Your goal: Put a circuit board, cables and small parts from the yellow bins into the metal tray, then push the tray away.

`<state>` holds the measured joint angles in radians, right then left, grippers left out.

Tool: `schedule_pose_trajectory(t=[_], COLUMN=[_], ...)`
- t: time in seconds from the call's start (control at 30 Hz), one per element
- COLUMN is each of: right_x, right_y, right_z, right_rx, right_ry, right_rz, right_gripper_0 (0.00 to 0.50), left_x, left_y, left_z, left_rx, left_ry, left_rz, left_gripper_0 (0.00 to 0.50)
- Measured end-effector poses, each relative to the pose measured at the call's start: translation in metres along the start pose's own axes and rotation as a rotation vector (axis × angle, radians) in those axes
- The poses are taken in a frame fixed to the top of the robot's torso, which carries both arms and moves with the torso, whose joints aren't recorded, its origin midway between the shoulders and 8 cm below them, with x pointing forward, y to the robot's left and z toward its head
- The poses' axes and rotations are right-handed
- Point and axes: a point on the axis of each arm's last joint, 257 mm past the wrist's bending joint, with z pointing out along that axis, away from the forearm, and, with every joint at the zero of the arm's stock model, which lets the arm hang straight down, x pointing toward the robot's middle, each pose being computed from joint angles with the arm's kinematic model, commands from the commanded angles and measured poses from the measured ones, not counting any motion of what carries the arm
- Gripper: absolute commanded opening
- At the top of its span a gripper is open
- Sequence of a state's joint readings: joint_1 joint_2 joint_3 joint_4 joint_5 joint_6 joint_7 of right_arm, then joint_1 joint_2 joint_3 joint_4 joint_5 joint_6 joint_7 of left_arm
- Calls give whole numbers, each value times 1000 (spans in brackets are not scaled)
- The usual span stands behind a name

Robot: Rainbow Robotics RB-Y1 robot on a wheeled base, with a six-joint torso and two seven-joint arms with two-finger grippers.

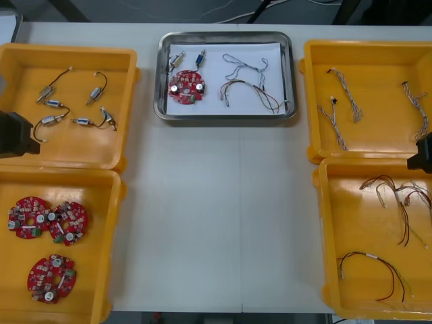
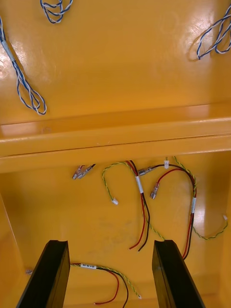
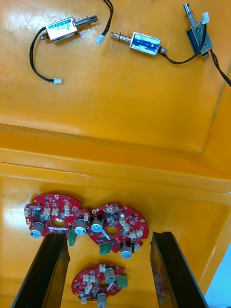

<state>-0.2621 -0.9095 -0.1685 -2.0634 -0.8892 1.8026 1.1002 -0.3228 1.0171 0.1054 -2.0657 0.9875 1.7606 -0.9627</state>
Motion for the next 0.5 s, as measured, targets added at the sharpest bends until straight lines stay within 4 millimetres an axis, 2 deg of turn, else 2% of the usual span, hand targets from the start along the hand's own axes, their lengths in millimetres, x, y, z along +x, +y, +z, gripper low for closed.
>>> schedule_pose_trajectory(t=[0.5], right_x=[0], right_y=[0], right_z=[0], right_rx=[0], right_ry=[0], right_rz=[0], right_gripper_0=[500], left_x=[0], left_y=[0], left_z=[0], left_rx=[0], left_ry=[0], left_rz=[0], left_gripper_0=[500])
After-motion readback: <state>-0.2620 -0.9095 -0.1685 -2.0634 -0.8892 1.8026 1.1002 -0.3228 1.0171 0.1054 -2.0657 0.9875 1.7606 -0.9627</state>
